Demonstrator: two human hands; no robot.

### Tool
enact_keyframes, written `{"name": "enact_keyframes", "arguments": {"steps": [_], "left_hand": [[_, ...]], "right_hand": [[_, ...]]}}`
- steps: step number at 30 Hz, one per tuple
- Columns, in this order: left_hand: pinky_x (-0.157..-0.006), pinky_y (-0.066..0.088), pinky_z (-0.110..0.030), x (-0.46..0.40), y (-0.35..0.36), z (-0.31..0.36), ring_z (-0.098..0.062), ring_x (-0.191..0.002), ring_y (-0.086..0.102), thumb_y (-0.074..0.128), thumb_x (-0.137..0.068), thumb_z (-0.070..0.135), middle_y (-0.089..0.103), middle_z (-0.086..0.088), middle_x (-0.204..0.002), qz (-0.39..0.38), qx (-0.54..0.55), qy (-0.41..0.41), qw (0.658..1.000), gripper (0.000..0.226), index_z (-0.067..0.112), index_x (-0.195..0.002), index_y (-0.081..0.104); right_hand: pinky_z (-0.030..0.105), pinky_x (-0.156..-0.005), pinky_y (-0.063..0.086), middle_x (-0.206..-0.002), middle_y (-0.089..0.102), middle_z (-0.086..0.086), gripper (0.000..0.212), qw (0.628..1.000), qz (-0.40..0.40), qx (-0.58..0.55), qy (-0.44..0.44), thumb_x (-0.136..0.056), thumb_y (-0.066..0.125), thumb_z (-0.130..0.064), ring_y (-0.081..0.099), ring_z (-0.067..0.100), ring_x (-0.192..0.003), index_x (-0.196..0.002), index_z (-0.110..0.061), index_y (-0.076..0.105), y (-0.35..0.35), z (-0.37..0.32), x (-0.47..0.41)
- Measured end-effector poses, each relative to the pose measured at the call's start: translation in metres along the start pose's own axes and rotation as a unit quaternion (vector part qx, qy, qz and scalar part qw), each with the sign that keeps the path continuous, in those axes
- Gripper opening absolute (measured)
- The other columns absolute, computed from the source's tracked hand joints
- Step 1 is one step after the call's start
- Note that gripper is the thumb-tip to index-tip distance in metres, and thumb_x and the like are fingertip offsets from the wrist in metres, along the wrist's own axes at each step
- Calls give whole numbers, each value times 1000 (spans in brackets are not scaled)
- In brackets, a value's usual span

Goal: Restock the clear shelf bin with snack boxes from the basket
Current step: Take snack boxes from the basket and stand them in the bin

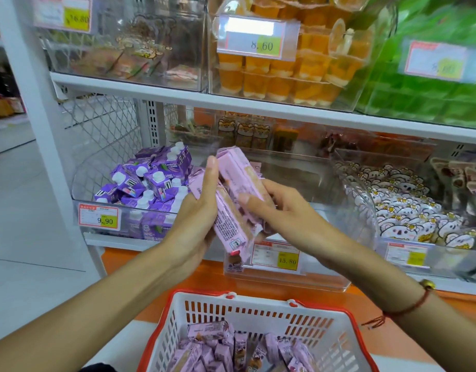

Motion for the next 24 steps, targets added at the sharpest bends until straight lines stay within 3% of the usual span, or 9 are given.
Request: {"name": "enact_keyframes", "arguments": {"steps": [3, 6, 8, 11, 14, 17, 21, 24], "left_hand": [[-54, 54, -20, 0, -2, 2, -4, -69, 71, 49, -48, 79, 73, 12, -71, -6, 31, -36, 999, 48, 41, -66, 73], [-60, 51, -25, -4, -13, 1, -2, -54, 67, 51, -44, 79, 69, 10, -57, 27, 11, -48, 998, 43, 41, -52, 70], [-58, 49, -23, -8, -25, -4, -2, -48, 63, 49, -58, 79, 66, 8, -53, 77, -16, -53, 995, 55, 28, -59, 70], [-46, 47, -19, -11, -41, -11, -3, -45, 63, 47, -79, 69, 66, 8, -51, 132, -25, -63, 989, 49, 22, -73, 61], [-48, 48, -23, -13, -49, -14, -2, -47, 64, 45, -80, 70, 67, 9, -52, 140, -56, -63, 987, 51, 22, -76, 63], [-59, 47, -29, -13, -51, -18, -4, -50, 65, 47, -75, 73, 68, 10, -54, 134, -66, -73, 986, 55, 22, -76, 65], [-58, 46, -25, -13, -50, -22, 0, -46, 63, 48, -78, 69, 67, 10, -52, 133, -69, -86, 985, 53, 20, -73, 66], [-51, 47, -21, -12, -49, -23, 0, -46, 63, 47, -80, 68, 68, 10, -54, 135, -68, -86, 985, 53, 18, -74, 67]], "right_hand": [[17, -39, 30, -67, 44, -1, 3, 990, 39, -92, 96, -95, 51, -17, 36, 7, -45, -96, -15, 53, -26, 13, -5], [15, -37, 18, -58, 45, -2, 12, 981, 17, -140, 136, -85, 56, -6, 24, 7, -43, -85, -13, 47, -54, 23, -6], [14, -35, 20, -66, 57, 3, 16, 977, -8, -124, 171, -76, 63, -13, 28, 7, -43, -88, -11, 51, -73, 29, -5], [13, -35, 32, -85, 67, 10, 39, 962, -48, -77, 257, -67, 70, -32, 45, 9, -48, -98, -11, 64, -97, 41, -8], [12, -38, 41, -77, 66, 6, 38, 940, -85, -10, 330, -70, 70, -37, 52, 8, -51, -98, -11, 67, -104, 57, -21], [12, -39, 36, -65, 59, 0, 30, 923, -114, 102, 353, -82, 66, -39, 44, 6, -49, -95, -12, 64, -99, 71, -41], [13, -40, 37, -53, 55, -2, 35, 917, -86, 185, 343, -81, 70, -44, 44, 6, -42, -67, -13, 59, -79, 84, -71], [17, -52, 52, -64, 65, 7, 31, 930, -35, 143, 337, -77, 77, -34, 57, 12, -51, -78, -5, 66, -63, 95, -85]]}}
Point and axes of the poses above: each hand's wrist, its own x-axis away from the middle knuckle, its own y-axis out of the palm, z = x × y, the point moved 4 cm from there along -x, towards the middle knuckle
